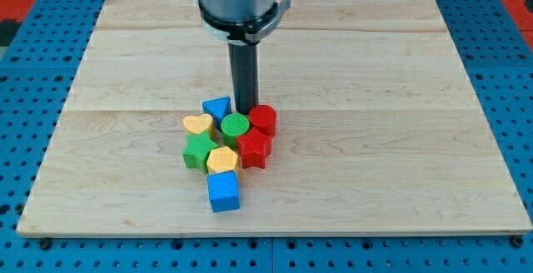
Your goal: Move your arm to the right of the blue cube
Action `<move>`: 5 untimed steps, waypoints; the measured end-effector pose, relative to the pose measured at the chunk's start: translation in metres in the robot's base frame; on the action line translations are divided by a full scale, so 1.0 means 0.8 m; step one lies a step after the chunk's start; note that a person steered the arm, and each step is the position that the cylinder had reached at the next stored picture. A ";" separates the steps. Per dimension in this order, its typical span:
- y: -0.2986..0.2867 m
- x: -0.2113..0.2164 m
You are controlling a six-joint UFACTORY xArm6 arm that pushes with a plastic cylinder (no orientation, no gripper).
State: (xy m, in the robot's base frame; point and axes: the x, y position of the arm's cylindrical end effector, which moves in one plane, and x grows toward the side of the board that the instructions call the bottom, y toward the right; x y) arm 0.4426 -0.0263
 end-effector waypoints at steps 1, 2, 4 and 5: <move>0.000 -0.004; 0.004 -0.007; 0.018 -0.008; 0.024 -0.008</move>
State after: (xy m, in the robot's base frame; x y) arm 0.4359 -0.0073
